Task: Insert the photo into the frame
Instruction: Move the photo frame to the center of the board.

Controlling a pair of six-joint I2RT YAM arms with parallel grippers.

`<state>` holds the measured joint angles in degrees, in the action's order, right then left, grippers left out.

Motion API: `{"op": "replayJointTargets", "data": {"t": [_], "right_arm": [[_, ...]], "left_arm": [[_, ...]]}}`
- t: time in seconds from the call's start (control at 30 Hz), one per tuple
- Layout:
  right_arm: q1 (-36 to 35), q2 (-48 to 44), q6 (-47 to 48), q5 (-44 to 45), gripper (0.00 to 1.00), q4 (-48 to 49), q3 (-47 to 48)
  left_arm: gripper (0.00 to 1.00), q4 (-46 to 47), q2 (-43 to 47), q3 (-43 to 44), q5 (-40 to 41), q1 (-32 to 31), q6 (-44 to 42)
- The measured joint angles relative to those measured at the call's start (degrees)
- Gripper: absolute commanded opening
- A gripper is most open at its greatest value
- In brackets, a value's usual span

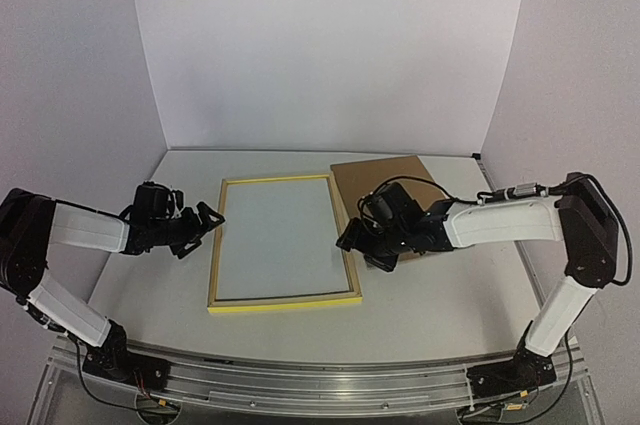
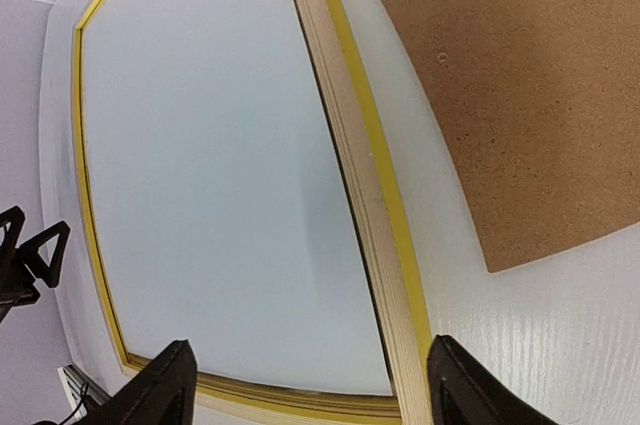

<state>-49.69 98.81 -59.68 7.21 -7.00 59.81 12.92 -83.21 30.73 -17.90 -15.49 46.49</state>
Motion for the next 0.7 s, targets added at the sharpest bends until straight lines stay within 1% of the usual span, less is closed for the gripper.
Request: {"op": "replayJointTargets", "data": {"t": [0.03,0.13,0.27,0.4,0.53,0.7], "right_arm": [[0.1,-0.3,0.8,0.5,0.92,-1.1,0.1],[0.6,-0.4,2.4,0.6,0.93,-3.1,0.3],[2.4,1.1,5.9,-3.3,0.93,-5.3,2.1],[3.5,6.9,9.4,-7.7,0.92,-5.6,7.4],[3.4,12.9,11.8,-11.3,0.91,-5.7,11.3],[3.5,16.4,13.4,-14.6,0.9,-6.5,14.6]], "left_arm": [[1.0,-0.5,0.5,0.4,0.3,0.0,-0.3],[1.0,-1.6,1.7,1.3,1.5,0.0,-1.3],[1.0,-3.8,3.2,1.8,2.6,0.0,-2.3],[1.0,-7.1,5.4,2.6,4.5,0.0,-3.3],[1.0,-11.6,5.7,5.9,6.6,0.0,-4.5],[1.0,-14.0,6.0,6.6,7.6,0.0,-4.8]]}}
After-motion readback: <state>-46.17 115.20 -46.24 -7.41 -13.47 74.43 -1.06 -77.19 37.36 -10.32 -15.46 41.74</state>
